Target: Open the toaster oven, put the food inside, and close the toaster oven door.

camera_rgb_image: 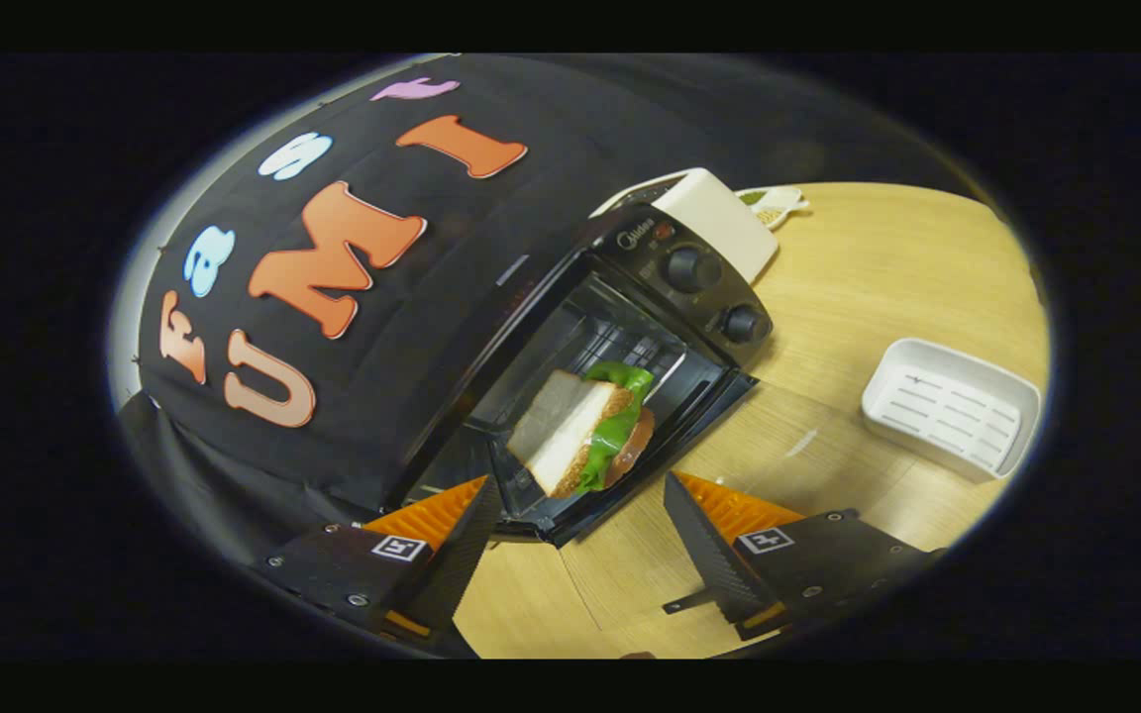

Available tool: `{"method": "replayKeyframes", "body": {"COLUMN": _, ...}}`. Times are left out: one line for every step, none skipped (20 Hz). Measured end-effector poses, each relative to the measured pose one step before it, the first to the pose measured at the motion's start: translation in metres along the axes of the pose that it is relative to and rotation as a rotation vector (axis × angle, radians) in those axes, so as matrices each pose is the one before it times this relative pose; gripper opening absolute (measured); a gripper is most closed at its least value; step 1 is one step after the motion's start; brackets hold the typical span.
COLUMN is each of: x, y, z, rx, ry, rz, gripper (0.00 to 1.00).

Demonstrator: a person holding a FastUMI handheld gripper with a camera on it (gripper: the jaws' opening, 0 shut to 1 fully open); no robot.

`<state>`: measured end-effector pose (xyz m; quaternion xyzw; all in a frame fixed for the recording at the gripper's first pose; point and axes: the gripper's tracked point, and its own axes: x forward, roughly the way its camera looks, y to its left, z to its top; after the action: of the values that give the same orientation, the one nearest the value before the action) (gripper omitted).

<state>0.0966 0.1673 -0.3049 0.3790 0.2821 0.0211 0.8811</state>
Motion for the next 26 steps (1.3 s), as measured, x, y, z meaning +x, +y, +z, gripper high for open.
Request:
{"method": "replayKeyframes", "body": {"x": -0.01138, "y": -0.00045, "z": 0.00433, "rx": -0.03906, "ry": -0.01000, "rz": 0.00678, "gripper": 0.98}}
{"method": "replayKeyframes", "body": {"x": -0.01009, "y": 0.00094, "z": 0.00560, "rx": -0.03988, "ry": -0.01049, "rz": 0.00686, "gripper": 0.98}}
{"method": "replayKeyframes", "body": {"x": -0.00888, "y": -0.00084, "z": 0.00473, "rx": -0.04411, "ry": -0.00137, "rz": 0.00188, "gripper": 0.98}}
{"method": "replayKeyframes", "body": {"x": -0.00874, "y": 0.00005, "z": 0.00476, "rx": -0.04954, "ry": -0.00320, "rz": -0.00193, "gripper": 0.98}}
{"method": "replayKeyframes", "body": {"x": -0.00879, "y": -0.00072, "z": 0.00463, "rx": -0.05568, "ry": -0.00985, "rz": 0.00231, "gripper": 0.98}}
{"method": "replayKeyframes", "body": {"x": -0.00766, "y": 0.00096, "z": 0.00735, "rx": -0.05944, "ry": -0.01386, "rz": -0.00210, "gripper": 0.98}}
{"method": "replayKeyframes", "body": {"x": -0.00819, "y": -0.00110, "z": 0.00817, "rx": -0.05999, "ry": -0.01722, "rz": -0.00465, "gripper": 0.98}}
{"method": "replayKeyframes", "body": {"x": -0.00712, "y": -0.00081, "z": 0.00838, "rx": -0.05518, "ry": -0.02127, "rz": -0.00748, "gripper": 0.98}}
{"method": "replayKeyframes", "body": {"x": -0.00592, "y": -0.00005, "z": 0.00923, "rx": -0.05179, "ry": -0.02286, "rz": -0.00768, "gripper": 0.98}}
{"method": "replayKeyframes", "body": {"x": -0.00746, "y": -0.00026, "z": 0.01014, "rx": -0.04852, "ry": -0.02255, "rz": -0.00351, "gripper": 0.98}}
{"method": "replayKeyframes", "body": {"x": -0.00623, "y": -0.00079, "z": 0.00919, "rx": -0.04237, "ry": -0.02048, "rz": -0.00390, "gripper": 0.98}}
{"method": "replayKeyframes", "body": {"x": -0.00686, "y": -0.00057, "z": 0.00829, "rx": -0.03236, "ry": -0.01669, "rz": -0.00020, "gripper": 0.98}}
{"method": "replayKeyframes", "body": {"x": -0.00516, "y": 0.00157, "z": 0.00564, "rx": -0.02494, "ry": -0.00900, "rz": 0.00107, "gripper": 0.98}}
{"method": "replayKeyframes", "body": {"x": -0.00428, "y": 0.00113, "z": 0.00085, "rx": -0.01854, "ry": 0.00174, "rz": 0.00346, "gripper": 0.98}}
{"method": "replayKeyframes", "body": {"x": -0.00359, "y": -0.00007, "z": -0.00307, "rx": -0.01976, "ry": 0.00707, "rz": 0.00150, "gripper": 0.98}}
{"method": "replayKeyframes", "body": {"x": -0.00268, "y": 0.00099, "z": -0.00559, "rx": -0.02833, "ry": 0.00863, "rz": 0.00109, "gripper": 0.98}}
{"method": "replayKeyframes", "body": {"x": -0.00363, "y": -0.00053, "z": -0.00714, "rx": -0.03348, "ry": 0.01450, "rz": -0.00158, "gripper": 0.98}}
{"method": "replayKeyframes", "body": {"x": -0.00303, "y": -0.00101, "z": -0.00975, "rx": -0.03275, "ry": 0.01931, "rz": -0.00270, "gripper": 0.98}}
{"method": "replayKeyframes", "body": {"x": -0.00276, "y": -0.00035, "z": -0.01349, "rx": -0.03142, "ry": 0.02217, "rz": -0.00131, "gripper": 0.98}}
{"method": "replayKeyframes", "body": {"x": -0.00169, "y": 0.00058, "z": -0.01439, "rx": -0.02631, "ry": 0.02257, "rz": -0.00094, "gripper": 0.99}}
{"method": "replayKeyframes", "body": {"x": -0.00126, "y": 0.00274, "z": -0.01456, "rx": -0.01521, "ry": 0.02507, "rz": 0.00029, "gripper": 0.99}}
{"method": "replayKeyframes", "body": {"x": 0.00034, "y": 0.00510, "z": -0.01409, "rx": -0.00938, "ry": 0.02522, "rz": 0.01082, "gripper": 0.99}}
{"method": "replayKeyframes", "body": {"x": 0.00082, "y": 0.00209, "z": -0.01524, "rx": -0.01111, "ry": 0.03149, "rz": 0.00699, "gripper": 0.99}}
{"method": "replayKeyframes", "body": {"x": 0.00246, "y": 0.00198, "z": -0.01680, "rx": -0.01618, "ry": 0.03445, "rz": -0.00016, "gripper": 0.99}}
{"method": "replayKeyframes", "body": {"x": 0.00482, "y": 0.00110, "z": -0.01830, "rx": -0.01632, "ry": 0.03428, "rz": 0.00040, "gripper": 0.99}}
{"method": "replayKeyframes", "body": {"x": 0.00464, "y": 0.00359, "z": -0.01697, "rx": -0.01513, "ry": 0.03420, "rz": 0.00121, "gripper": 0.99}}
